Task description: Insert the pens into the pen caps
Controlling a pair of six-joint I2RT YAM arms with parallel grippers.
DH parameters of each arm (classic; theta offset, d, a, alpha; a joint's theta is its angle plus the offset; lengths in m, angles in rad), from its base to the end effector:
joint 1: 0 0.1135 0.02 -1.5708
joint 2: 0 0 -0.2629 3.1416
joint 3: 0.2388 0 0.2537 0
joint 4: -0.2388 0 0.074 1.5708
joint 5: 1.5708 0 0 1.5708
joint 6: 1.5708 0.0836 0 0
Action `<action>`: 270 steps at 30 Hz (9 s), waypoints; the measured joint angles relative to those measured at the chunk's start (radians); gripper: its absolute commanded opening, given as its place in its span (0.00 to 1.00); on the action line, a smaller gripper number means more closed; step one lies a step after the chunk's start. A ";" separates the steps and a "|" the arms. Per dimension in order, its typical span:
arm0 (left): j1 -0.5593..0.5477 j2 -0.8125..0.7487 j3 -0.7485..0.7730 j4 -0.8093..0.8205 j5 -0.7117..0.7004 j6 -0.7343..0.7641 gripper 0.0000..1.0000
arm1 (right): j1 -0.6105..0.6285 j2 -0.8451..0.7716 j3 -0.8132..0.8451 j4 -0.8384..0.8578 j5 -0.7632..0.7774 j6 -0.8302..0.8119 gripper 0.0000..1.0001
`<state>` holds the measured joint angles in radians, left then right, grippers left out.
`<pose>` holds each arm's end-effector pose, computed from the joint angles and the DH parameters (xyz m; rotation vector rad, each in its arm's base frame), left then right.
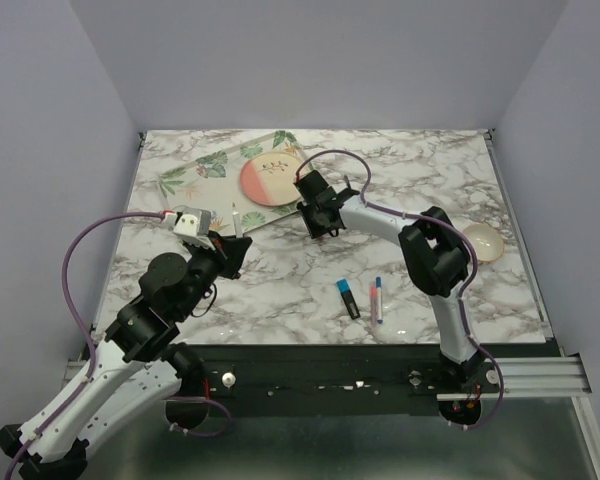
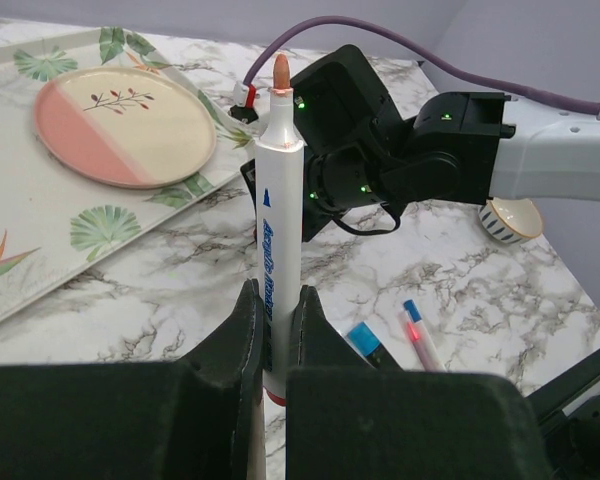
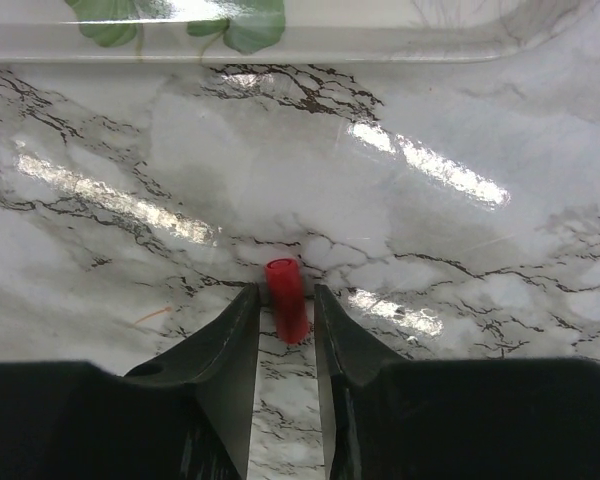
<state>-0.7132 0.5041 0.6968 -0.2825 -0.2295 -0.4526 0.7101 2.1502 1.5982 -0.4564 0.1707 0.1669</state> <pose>0.1448 -0.1001 0.3327 0.0432 1.7045 -0.6900 0.3798 0.3078 0.1230 -0.6258 2.4831 0.1156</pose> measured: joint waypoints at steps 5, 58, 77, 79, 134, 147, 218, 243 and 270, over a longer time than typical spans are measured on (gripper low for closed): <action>0.000 0.005 0.000 0.000 0.000 0.000 0.00 | 0.000 0.013 0.021 -0.010 -0.016 -0.010 0.11; 0.000 0.298 -0.130 0.587 0.766 -0.270 0.00 | -0.028 -1.060 -0.840 1.130 -0.551 0.664 0.01; 0.000 0.298 -0.130 0.618 0.782 -0.279 0.00 | 0.013 -1.012 -0.840 1.196 -0.571 0.682 0.01; 0.000 0.298 -0.130 0.618 0.782 -0.279 0.00 | 0.017 -1.011 -0.840 1.196 -0.571 0.681 0.01; 0.001 0.322 0.016 0.527 0.801 -0.100 0.00 | 0.266 -1.174 -0.858 0.995 -0.277 0.517 0.81; 0.001 0.321 0.016 0.520 0.972 -0.056 0.00 | 0.266 -1.129 -0.517 0.719 -0.242 0.335 0.66; 0.033 0.448 0.080 0.425 1.081 -0.009 0.00 | 0.210 -1.136 -0.776 0.861 -0.379 0.390 0.01; 0.148 0.586 0.203 0.359 1.283 -0.041 0.00 | 0.211 -1.088 -0.832 1.015 -0.270 0.414 0.01; 0.225 0.490 0.197 0.422 1.025 -0.042 0.00 | 0.415 -1.271 -0.666 0.459 0.057 0.417 0.84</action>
<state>-0.4885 0.9943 0.8940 0.1390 0.7952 -0.4942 1.1248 0.8795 0.9318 0.0029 0.2276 0.5842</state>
